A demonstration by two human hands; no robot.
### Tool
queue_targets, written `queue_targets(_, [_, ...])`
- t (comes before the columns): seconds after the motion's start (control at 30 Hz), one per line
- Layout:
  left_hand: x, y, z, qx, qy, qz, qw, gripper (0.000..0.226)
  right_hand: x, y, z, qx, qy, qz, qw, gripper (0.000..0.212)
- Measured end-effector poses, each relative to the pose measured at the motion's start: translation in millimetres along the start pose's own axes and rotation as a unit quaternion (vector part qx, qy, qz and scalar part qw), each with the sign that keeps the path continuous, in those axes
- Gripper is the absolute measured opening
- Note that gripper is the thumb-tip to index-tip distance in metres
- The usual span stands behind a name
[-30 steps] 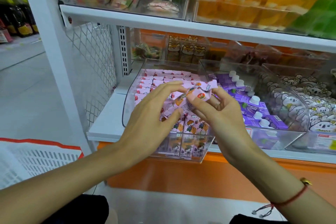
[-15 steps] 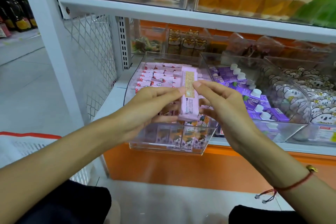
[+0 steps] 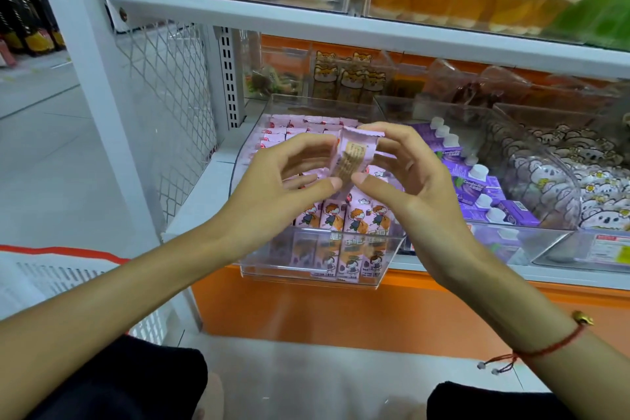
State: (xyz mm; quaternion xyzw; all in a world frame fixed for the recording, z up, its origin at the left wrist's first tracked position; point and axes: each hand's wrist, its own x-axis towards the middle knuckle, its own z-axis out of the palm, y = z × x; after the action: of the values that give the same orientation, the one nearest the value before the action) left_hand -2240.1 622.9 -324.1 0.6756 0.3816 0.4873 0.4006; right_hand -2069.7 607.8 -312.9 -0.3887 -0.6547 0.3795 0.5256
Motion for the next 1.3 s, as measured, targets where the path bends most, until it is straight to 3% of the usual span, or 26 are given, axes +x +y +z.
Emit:
queue_targets(0.43, [0,-1,0,-0.041,-0.069,-0.002,0.997,0.041,-1,-1,-1,-0.025,-0.003,-0.039,0.999,0.044])
queue_targets(0.6, [2,0,0,-0.130,0.019,-0.045,0.990,0.038,-3,1,4,-0.071,-0.018,-0.022,0.997,0.070])
queue_targets(0.77, [4,1,-1,-0.152,0.068,-0.070,0.984,0.063,-2,2,10,-0.041,0.017,0.006,0.999,0.029])
queue_targets(0.83, [6,-2,-6,-0.169,0.071,-0.080,0.980,0.070,1,3,6,-0.032,0.007,0.036,0.999,0.022])
queue_targets(0.9, [6,-2,-9,-0.175,0.059,-0.079,0.980,0.066,3,6,2,-0.038,-0.009,0.068,0.997,0.022])
queue_targets(0.97, [5,-3,-9,-0.170,0.052,-0.074,0.981,0.048,2,7,0,-0.040,-0.010,0.093,0.995,0.029])
queue_targets(1.07, [4,-7,-8,-0.166,0.082,-0.098,0.978,0.023,0,5,0,-0.040,-0.013,0.066,0.997,0.038])
queue_targets(1.13, [5,-8,-7,-0.173,0.076,-0.120,0.975,0.027,1,4,1,-0.044,0.001,0.046,0.998,0.032])
queue_targets(1.2, [5,-7,-6,-0.158,0.060,-0.127,0.977,0.046,4,6,-2,-0.045,0.028,0.051,0.997,0.028])
queue_targets(1.3, [3,0,-5,-0.041,0.031,-0.072,0.996,0.039,10,10,-8,-0.041,0.053,0.090,0.994,0.033])
